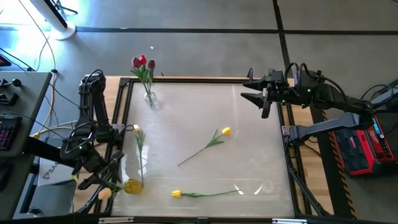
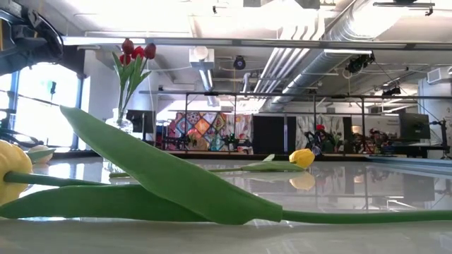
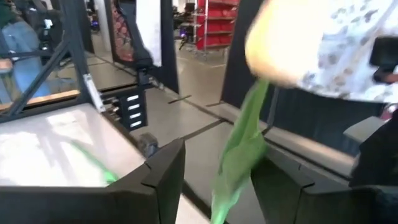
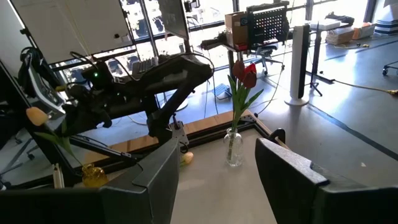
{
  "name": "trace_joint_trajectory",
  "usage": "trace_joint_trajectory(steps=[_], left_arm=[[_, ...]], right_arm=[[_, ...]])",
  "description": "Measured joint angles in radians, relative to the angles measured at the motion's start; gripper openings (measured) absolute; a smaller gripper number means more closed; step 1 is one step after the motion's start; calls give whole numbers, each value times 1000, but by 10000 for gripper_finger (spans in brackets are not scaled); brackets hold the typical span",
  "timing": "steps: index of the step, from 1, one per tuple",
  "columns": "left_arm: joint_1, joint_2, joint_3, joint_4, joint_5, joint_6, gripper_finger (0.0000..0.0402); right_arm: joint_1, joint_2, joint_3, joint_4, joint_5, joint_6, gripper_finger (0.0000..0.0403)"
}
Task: Sort flowers into vase by color
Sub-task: Put the right white flower into the yellow vase, then put the white flower into the yellow vase
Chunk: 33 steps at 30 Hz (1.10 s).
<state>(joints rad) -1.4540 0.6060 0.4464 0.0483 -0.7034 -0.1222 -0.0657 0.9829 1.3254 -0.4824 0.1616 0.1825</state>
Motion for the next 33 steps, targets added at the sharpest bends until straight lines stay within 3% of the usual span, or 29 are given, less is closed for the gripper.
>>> trace_joint_trajectory(steps=[9, 16, 24, 33], left_arm=[[0, -38, 117, -119, 119, 5, 173], [0, -67, 215, -241, 111, 9, 173], [10, -81, 268, -263, 13, 81, 173], [129, -34, 272, -250, 25, 36, 172]], right_arm=[[0, 0, 0, 0, 0, 0, 199], [0, 0, 0, 0, 0, 0, 199], [0, 0, 0, 0, 0, 0, 199], [0, 0, 0, 0, 0, 0, 199]])
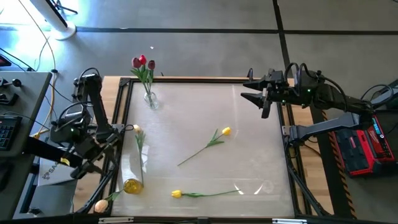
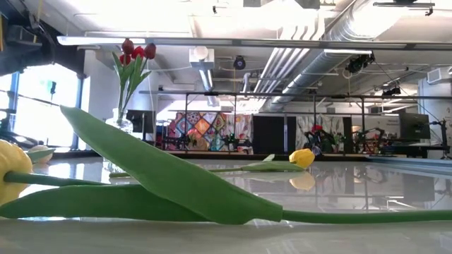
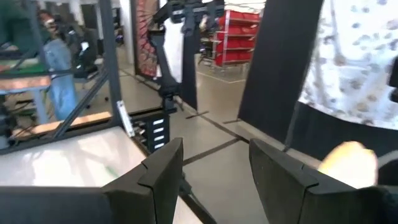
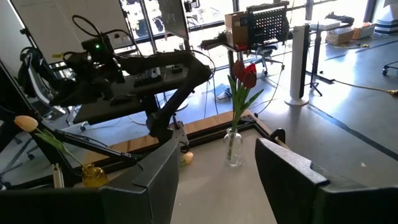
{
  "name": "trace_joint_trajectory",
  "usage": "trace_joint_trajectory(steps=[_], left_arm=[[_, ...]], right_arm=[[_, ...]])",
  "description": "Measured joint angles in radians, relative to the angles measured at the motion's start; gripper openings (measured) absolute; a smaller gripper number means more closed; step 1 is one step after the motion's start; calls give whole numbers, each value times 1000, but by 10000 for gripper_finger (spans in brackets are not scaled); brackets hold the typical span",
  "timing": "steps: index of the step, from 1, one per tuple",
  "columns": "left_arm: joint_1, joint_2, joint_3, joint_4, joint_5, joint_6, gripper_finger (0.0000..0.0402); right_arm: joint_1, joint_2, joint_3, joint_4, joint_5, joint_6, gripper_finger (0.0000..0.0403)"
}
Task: Sort flowers into vase by color
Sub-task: Put the white flower into the yellow vase
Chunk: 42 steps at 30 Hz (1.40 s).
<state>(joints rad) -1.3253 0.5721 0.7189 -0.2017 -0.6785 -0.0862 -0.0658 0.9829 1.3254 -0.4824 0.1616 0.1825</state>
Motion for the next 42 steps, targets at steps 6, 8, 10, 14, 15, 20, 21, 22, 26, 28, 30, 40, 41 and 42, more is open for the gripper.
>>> trace_joint_trajectory(steps=[6, 8, 10, 14, 15, 20, 21, 22, 26, 28, 30, 40, 41, 42], left_arm=[[136, 101, 0, 85, 1, -8, 172], [190, 136, 0, 102, 2, -24, 172], [252, 171, 0, 109, 2, -56, 172], [403, 253, 0, 133, 27, -100, 172], [448, 276, 0, 141, 48, -119, 172], [661, 407, 30, 132, 165, -265, 172], [696, 430, 39, 116, 184, -305, 172], [731, 452, 48, 88, 196, -351, 172], [851, 511, 78, -78, 263, -522, 172], [899, 528, 92, -174, 299, -613, 172], [937, 537, 98, -262, 332, -700, 172], [999, 540, 104, -687, 391, -1023, 136], [998, 540, 104, -737, 399, -1060, 127], [997, 540, 105, -785, 418, -1097, 118]], right_arm=[[0, 0, 0, 0, 0, 0, 199], [0, 0, 0, 0, 0, 0, 199], [0, 0, 0, 0, 0, 0, 199], [0, 0, 0, 0, 0, 0, 199], [0, 0, 0, 0, 0, 0, 199], [0, 0, 0, 0, 0, 0, 199], [0, 0, 0, 0, 0, 0, 199], [0, 0, 0, 0, 0, 0, 199], [0, 0, 0, 0, 0, 0, 199], [0, 0, 0, 0, 0, 0, 199], [0, 0, 0, 0, 0, 0, 199], [0, 0, 0, 0, 0, 0, 199], [0, 0, 0, 0, 0, 0, 199], [0, 0, 0, 0, 0, 0, 199]])
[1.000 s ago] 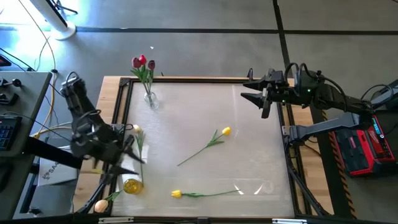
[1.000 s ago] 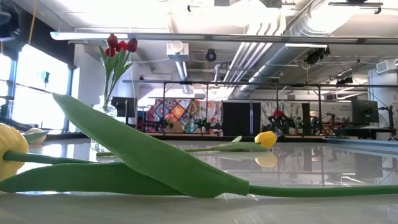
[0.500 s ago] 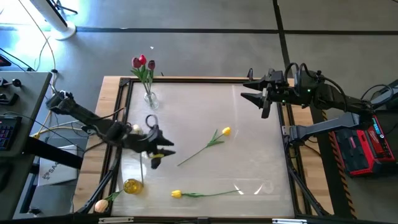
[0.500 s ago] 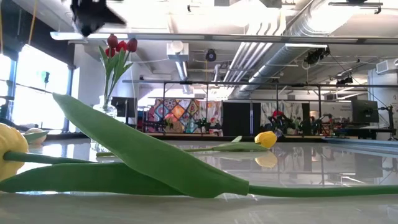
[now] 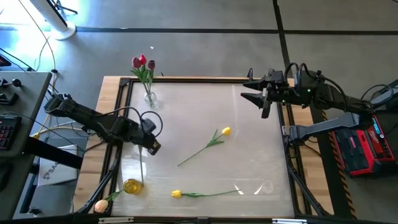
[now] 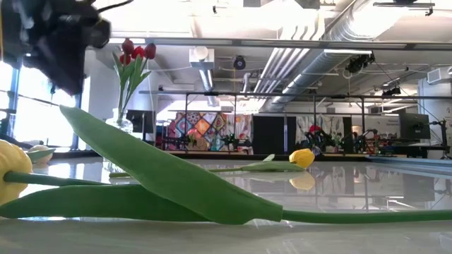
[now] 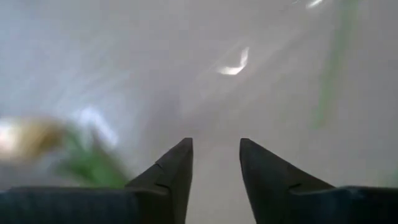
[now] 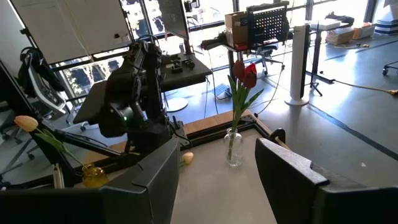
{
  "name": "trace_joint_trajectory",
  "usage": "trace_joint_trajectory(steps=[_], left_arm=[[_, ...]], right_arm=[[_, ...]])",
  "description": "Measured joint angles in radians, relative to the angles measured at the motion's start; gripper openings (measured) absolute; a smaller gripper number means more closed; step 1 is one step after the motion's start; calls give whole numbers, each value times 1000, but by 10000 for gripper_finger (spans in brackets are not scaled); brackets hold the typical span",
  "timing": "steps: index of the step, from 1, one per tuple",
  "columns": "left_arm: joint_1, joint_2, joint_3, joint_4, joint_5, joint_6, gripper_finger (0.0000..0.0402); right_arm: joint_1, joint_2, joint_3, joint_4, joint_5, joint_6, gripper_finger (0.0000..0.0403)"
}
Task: Sort flowers into vase by color
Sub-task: Put the white flower into the yellow vase
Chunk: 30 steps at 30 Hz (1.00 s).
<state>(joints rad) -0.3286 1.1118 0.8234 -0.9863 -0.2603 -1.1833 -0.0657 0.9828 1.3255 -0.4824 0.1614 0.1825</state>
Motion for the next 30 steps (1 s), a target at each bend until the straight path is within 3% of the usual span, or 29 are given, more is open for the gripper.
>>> trace_joint_trajectory(steps=[7, 14, 25, 30], left_arm=[[-4, 0, -14, -144, 110, -197, 90], [16, 4, -157, -150, 287, -419, 92], [16, 21, -183, -104, 254, -517, 141], [14, 58, -183, -4, 326, -525, 166]], right_arm=[[0, 0, 0, 0, 0, 0, 199], [0, 0, 0, 0, 0, 0, 199], [0, 0, 0, 0, 0, 0, 199], [0, 0, 0, 0, 0, 0, 199]])
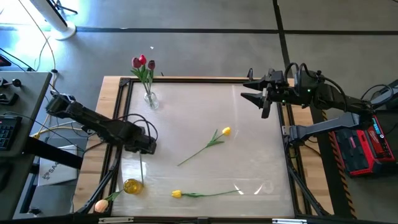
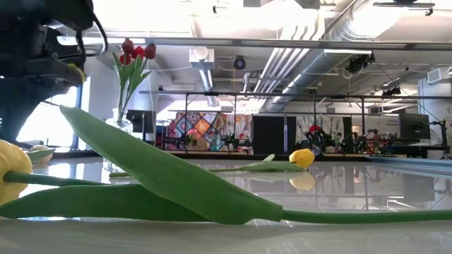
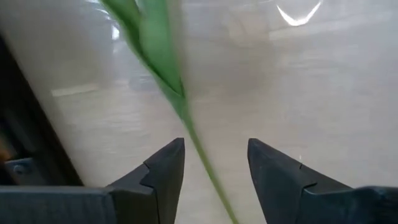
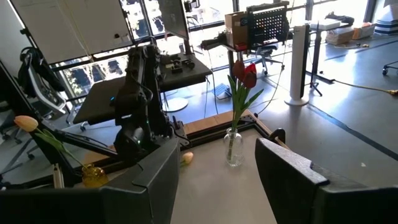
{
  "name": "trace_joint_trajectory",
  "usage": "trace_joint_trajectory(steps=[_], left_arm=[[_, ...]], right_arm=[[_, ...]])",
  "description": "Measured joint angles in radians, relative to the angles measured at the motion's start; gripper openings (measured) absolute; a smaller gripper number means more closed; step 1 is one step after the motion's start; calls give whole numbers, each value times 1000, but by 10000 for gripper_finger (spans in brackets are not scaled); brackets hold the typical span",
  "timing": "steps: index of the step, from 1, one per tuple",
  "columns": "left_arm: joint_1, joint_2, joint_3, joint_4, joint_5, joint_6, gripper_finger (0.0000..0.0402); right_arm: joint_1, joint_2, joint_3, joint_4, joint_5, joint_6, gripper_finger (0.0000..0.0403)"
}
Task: Sort flowers into vase by color
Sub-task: Put the white flower into the yellow vase
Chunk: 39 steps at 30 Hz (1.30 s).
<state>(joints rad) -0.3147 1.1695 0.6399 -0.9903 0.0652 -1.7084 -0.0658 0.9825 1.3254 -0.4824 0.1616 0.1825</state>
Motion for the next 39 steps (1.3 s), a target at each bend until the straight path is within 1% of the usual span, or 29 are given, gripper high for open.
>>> trace_joint_trajectory(steps=[3, 7, 11, 17, 22, 25, 34, 37, 39], left_arm=[[-3, 35, 0, 6, 1, 1, 172], [-2, 83, 0, -18, 5, 34, 172], [-1, 118, -14, 1, 21, 68, 172], [0, 164, -49, 75, 39, 122, 172], [9, 166, -78, 150, 65, 142, 165], [9, 166, -81, 160, 65, 160, 143], [8, 157, -80, 182, 47, 197, 36], [8, 146, -81, 184, 33, 212, 13], [7, 139, -83, 184, 26, 221, 5]], right_arm=[[0, 0, 0, 0, 0, 0, 199], [0, 0, 0, 0, 0, 0, 199], [0, 0, 0, 0, 0, 0, 199], [0, 0, 0, 0, 0, 0, 199], [0, 0, 0, 0, 0, 0, 199], [0, 0, 0, 0, 0, 0, 199], [0, 0, 0, 0, 0, 0, 199], [0, 0, 0, 0, 0, 0, 199], [0, 0, 0, 0, 0, 0, 199]])
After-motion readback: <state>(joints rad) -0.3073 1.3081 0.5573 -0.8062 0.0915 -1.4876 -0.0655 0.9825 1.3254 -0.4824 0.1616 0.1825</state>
